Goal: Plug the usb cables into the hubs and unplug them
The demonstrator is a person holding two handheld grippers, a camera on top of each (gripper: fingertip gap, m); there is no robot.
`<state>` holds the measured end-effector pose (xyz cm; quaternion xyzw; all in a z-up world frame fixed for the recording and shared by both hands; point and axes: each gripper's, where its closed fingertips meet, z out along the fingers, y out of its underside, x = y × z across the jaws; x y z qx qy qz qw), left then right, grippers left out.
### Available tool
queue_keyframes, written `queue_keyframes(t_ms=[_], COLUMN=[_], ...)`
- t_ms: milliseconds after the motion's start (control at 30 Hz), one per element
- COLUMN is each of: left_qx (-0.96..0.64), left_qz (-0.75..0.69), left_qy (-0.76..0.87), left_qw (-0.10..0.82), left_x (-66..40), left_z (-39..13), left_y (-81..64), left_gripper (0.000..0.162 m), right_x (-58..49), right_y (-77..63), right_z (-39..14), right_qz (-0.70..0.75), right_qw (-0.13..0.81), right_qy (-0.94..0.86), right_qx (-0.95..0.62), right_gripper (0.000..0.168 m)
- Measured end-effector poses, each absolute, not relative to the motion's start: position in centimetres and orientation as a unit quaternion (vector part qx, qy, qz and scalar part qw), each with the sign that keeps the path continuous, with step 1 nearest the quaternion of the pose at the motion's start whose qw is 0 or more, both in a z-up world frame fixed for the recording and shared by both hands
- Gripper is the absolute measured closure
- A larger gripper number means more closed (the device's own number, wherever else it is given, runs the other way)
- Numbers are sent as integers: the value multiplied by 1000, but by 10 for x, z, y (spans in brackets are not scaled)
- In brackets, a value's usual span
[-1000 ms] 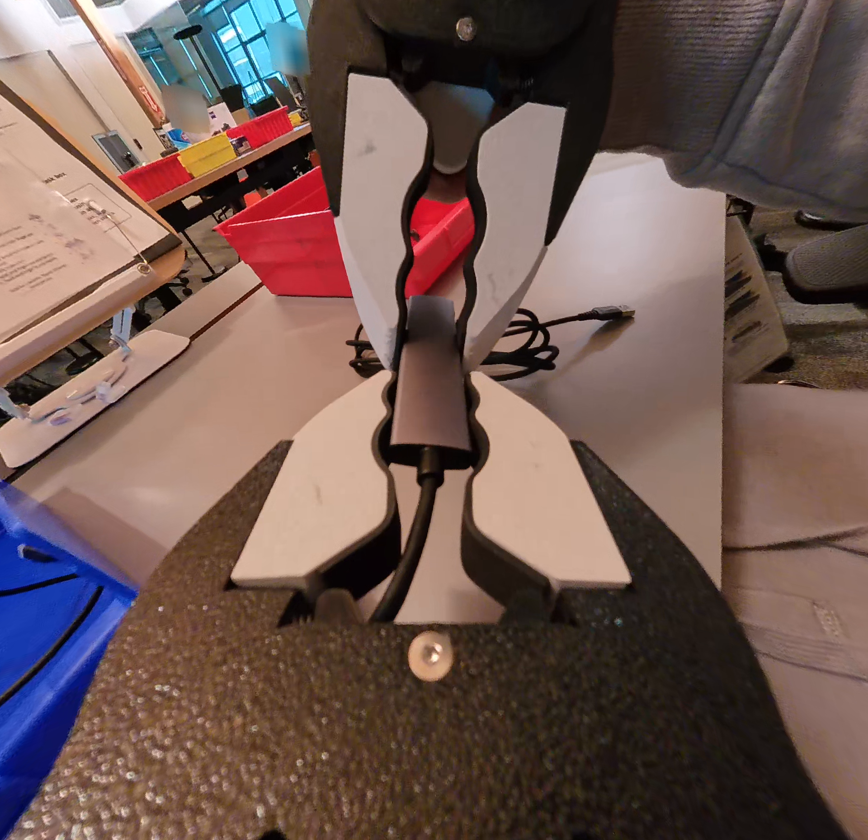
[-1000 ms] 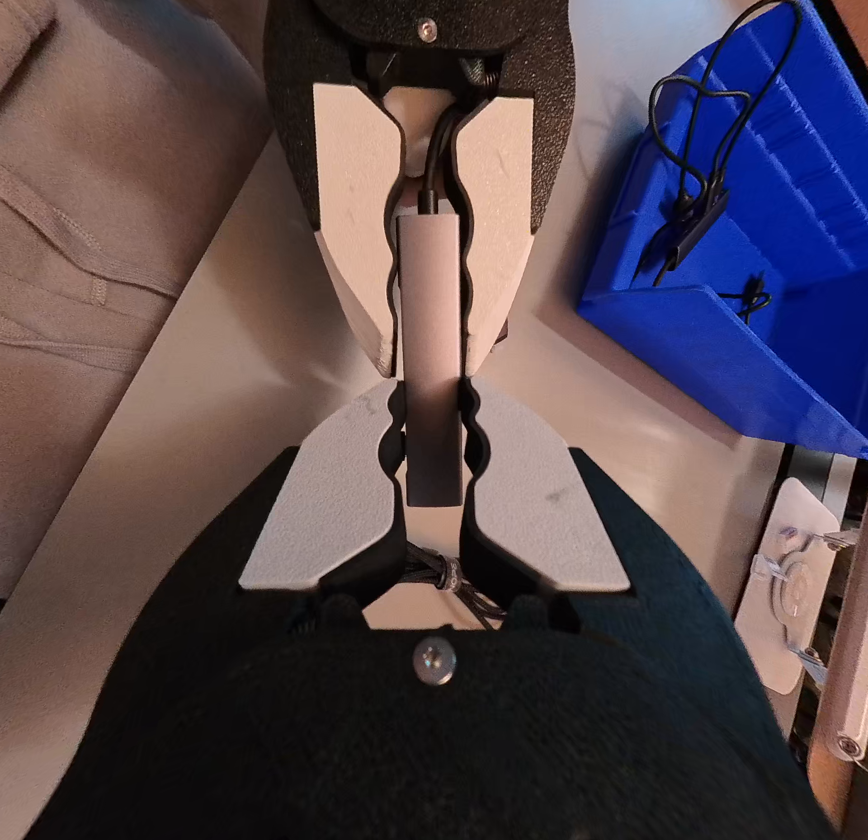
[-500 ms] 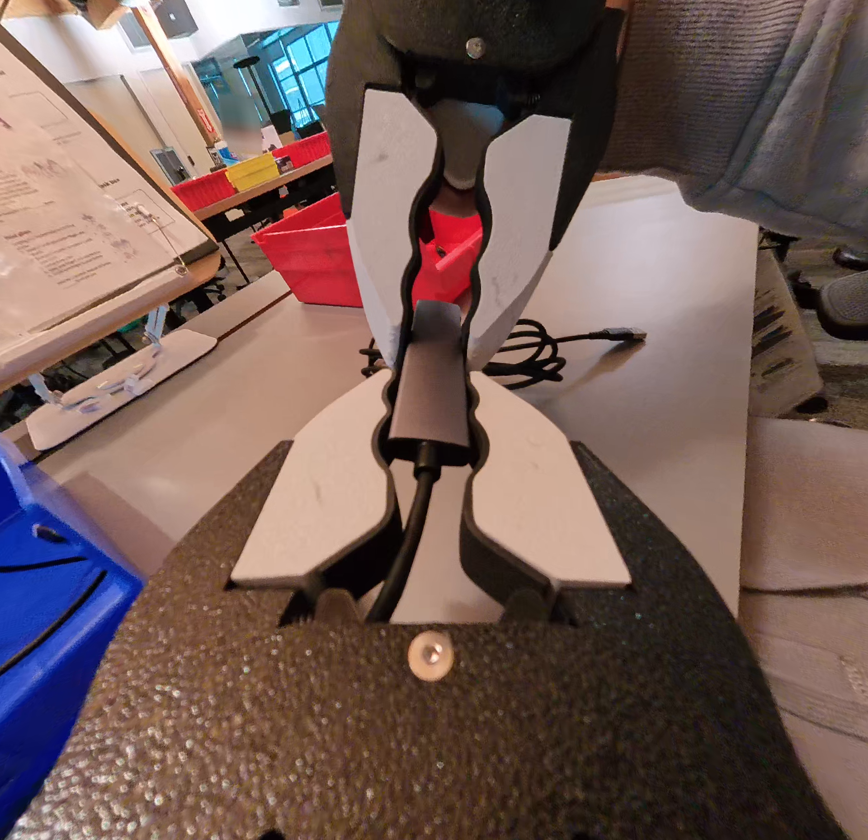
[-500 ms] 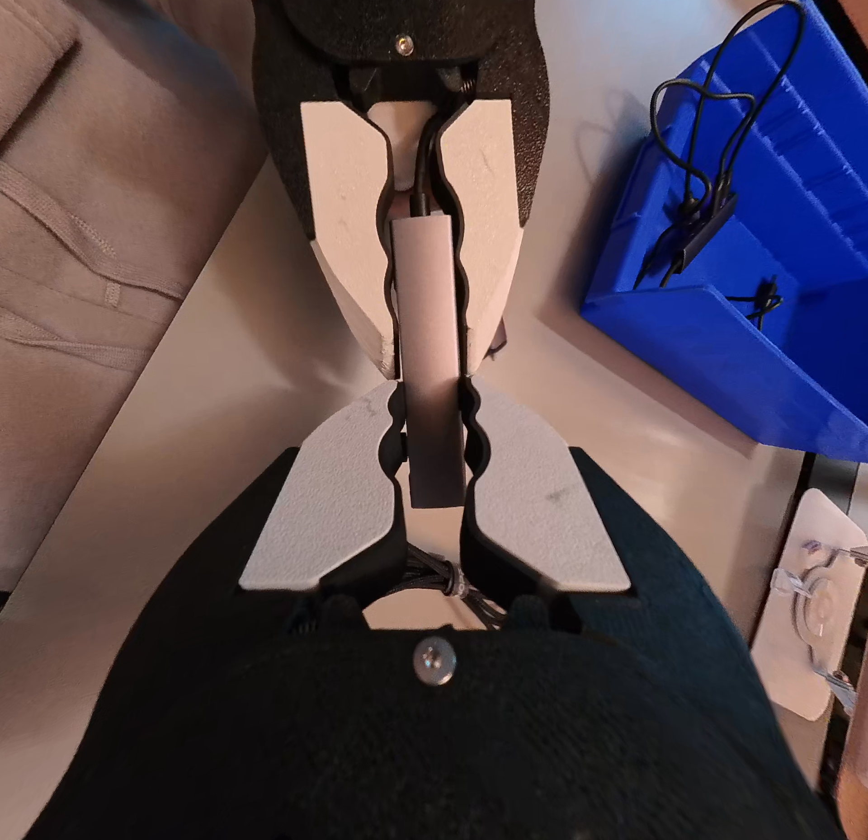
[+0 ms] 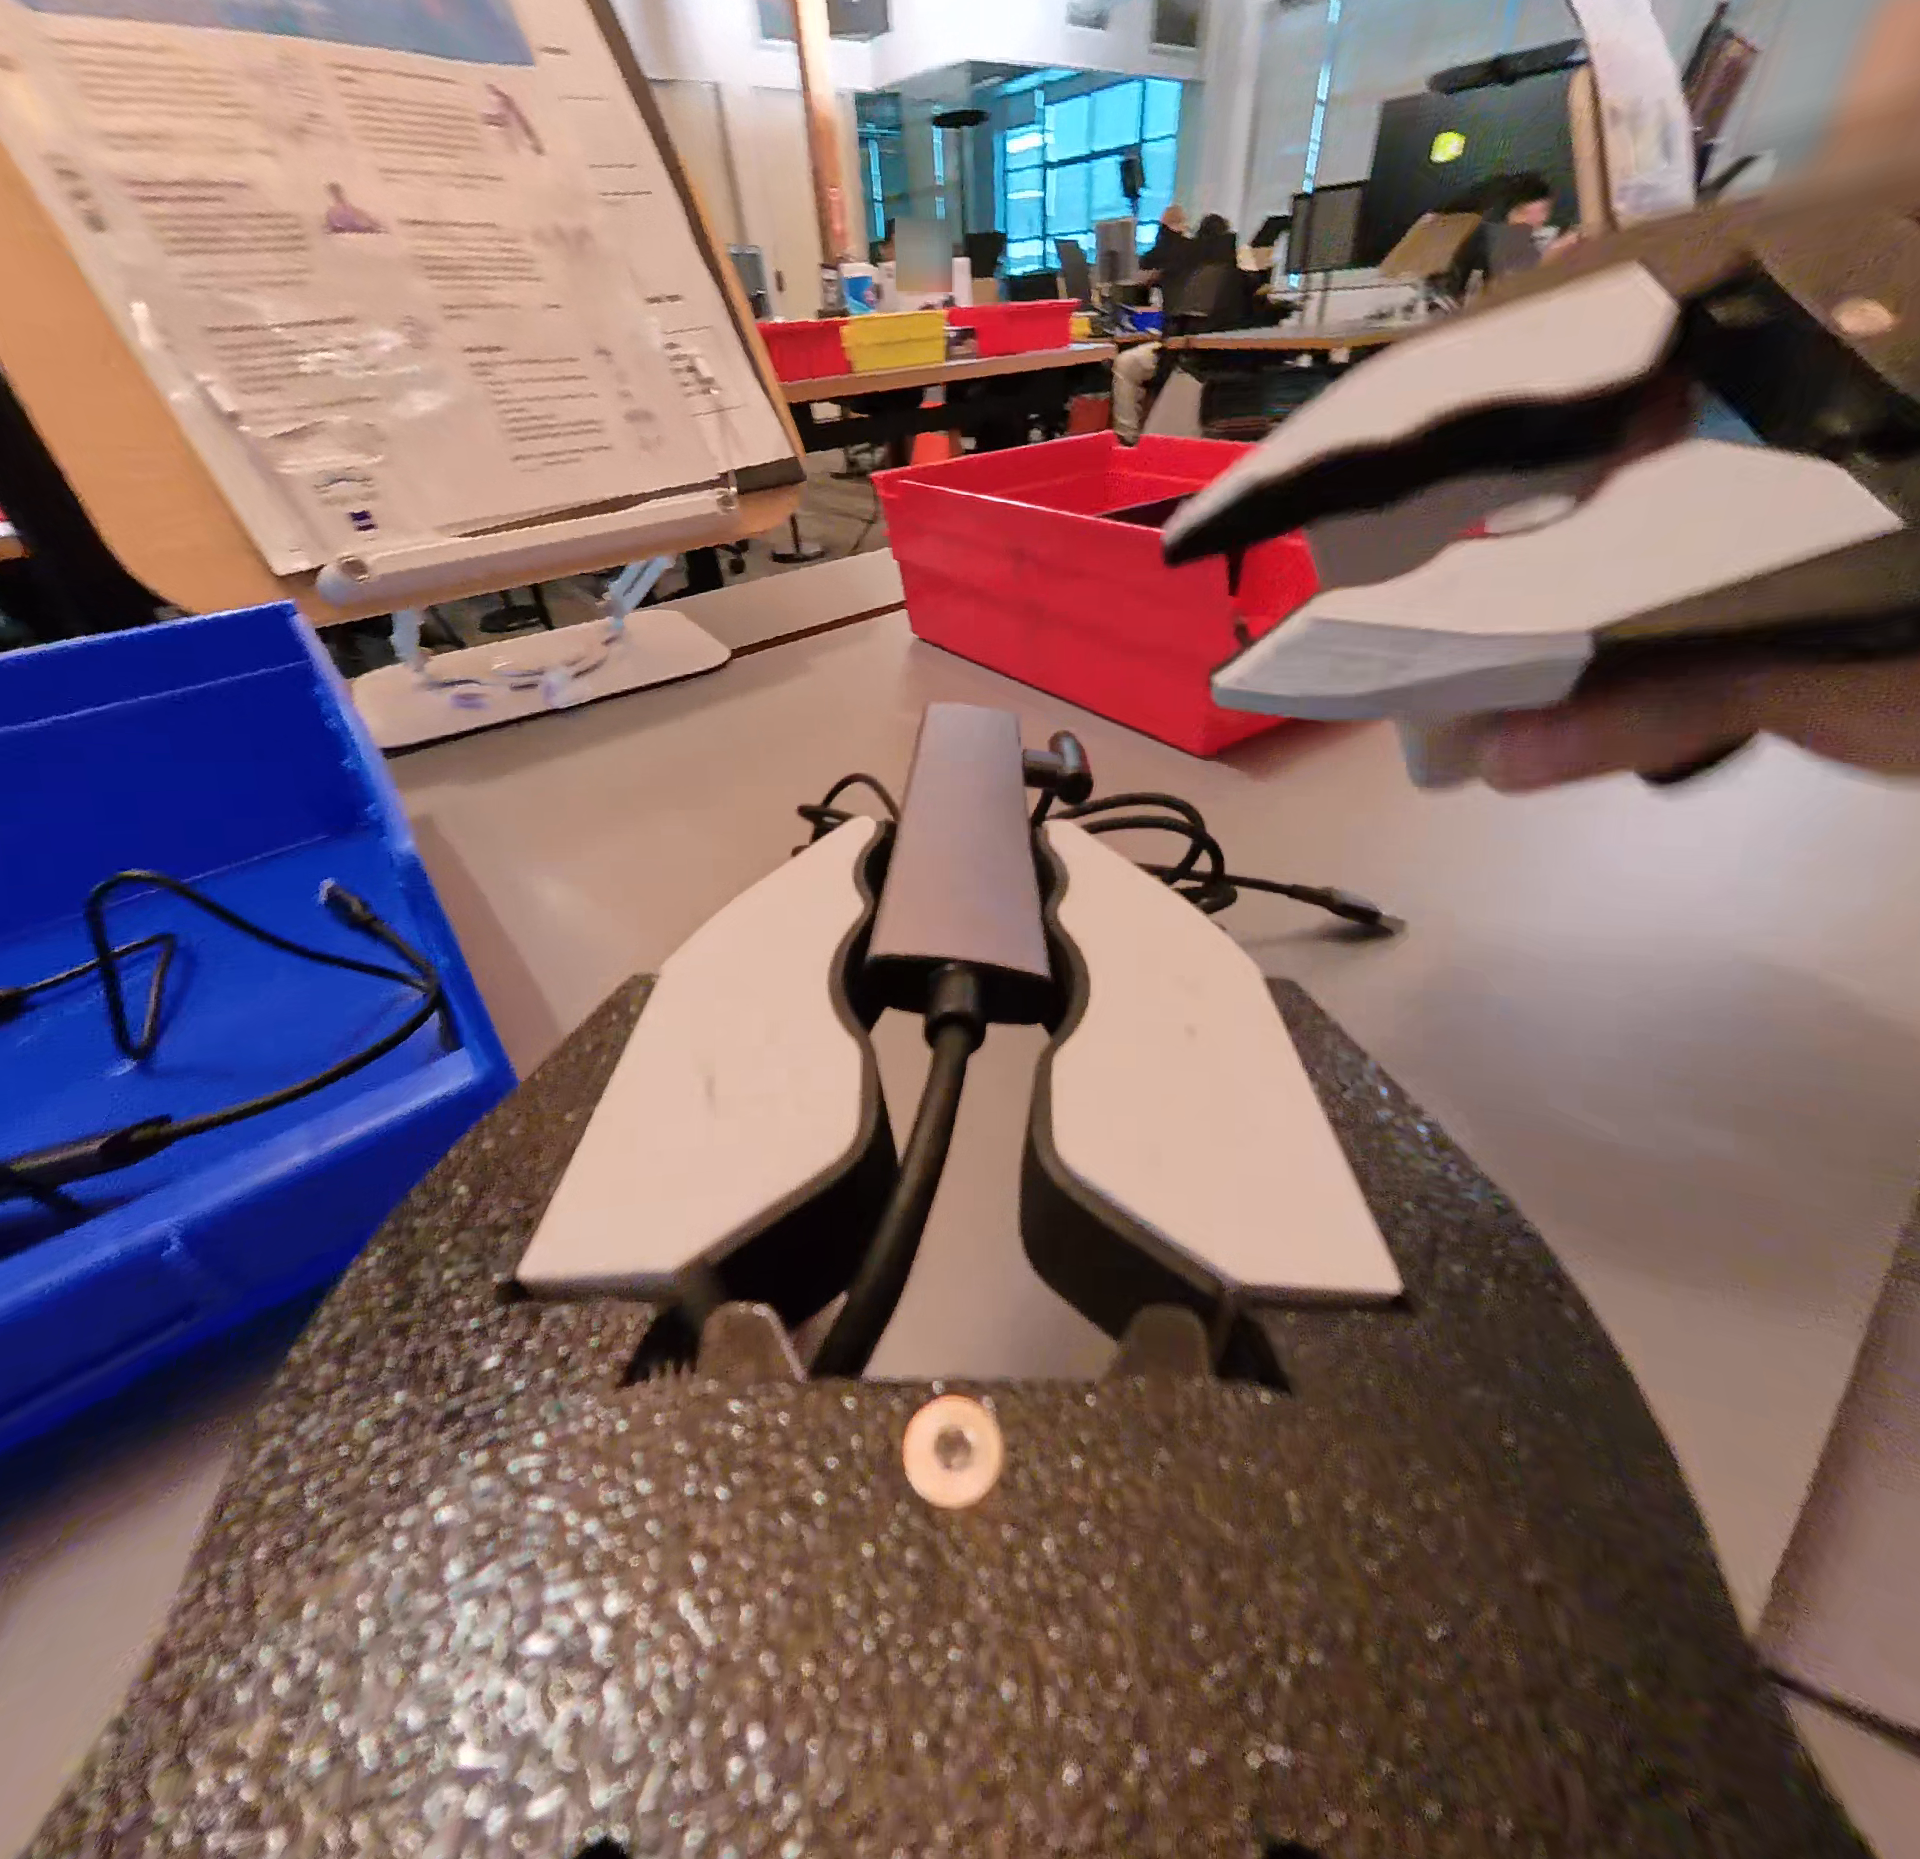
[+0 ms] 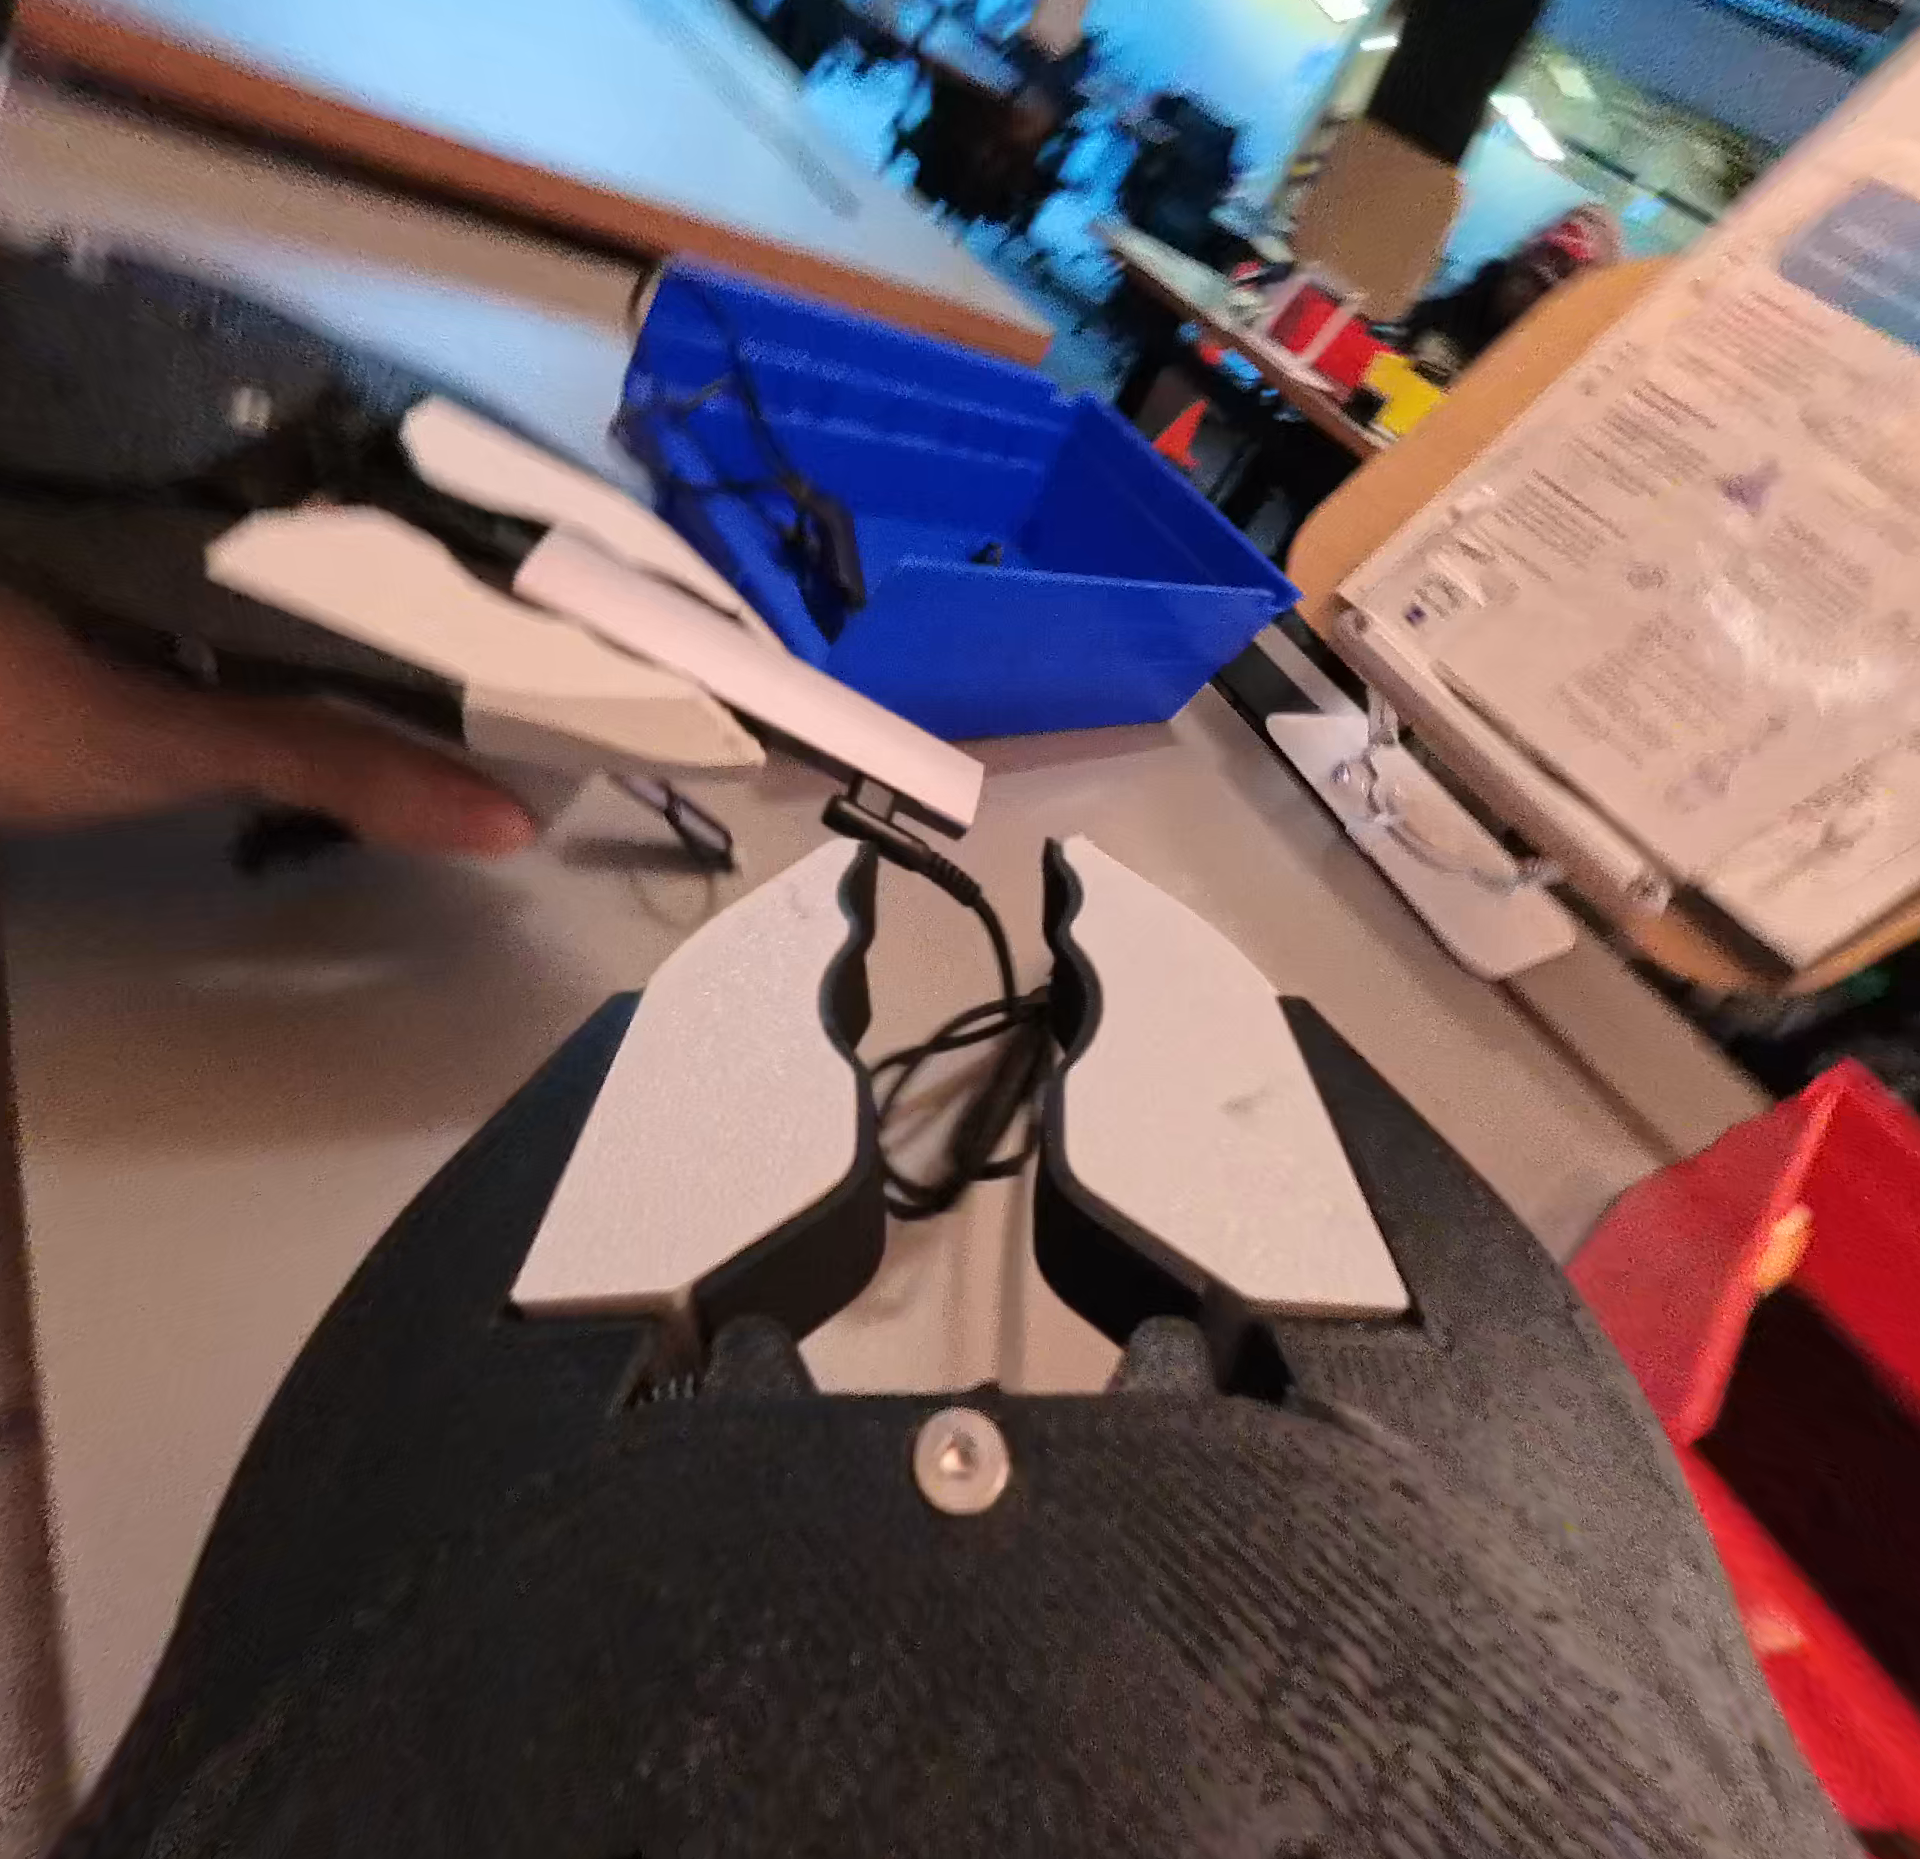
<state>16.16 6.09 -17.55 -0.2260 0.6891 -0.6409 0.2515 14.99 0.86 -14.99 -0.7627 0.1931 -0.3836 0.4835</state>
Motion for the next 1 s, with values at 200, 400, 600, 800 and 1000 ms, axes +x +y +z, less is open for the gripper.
queue_keyframes(t_ms=[200, 400, 600, 800, 1000], left_qx=[-225, -217, -229, -245, -236], left_qz=[-655, -654, -648, -638, -630], left_qy=[666, 662, 654, 648, 659], left_qw=[277, 294, 315, 335, 336], left_x=[159, 157, 160, 164, 158], left_z=[-176, -174, -173, -173, -173], left_y=[60, 59, 64, 70, 74], left_gripper=[138, 137, 137, 137, 136], right_x=[160, 160, 167, 170, 159], right_y=[18, 39, 44, 49, 53], right_z=[-173, -174, -170, -172, -171], right_qz=[-32, 179, 222, 202, 190], right_qw=[709, 751, 768, 776, 758], right_qy=[489, 500, 526, 526, 523], right_qx=[-507, -392, -292, -283, -339], right_gripper=[134, 151, 158, 158, 157])
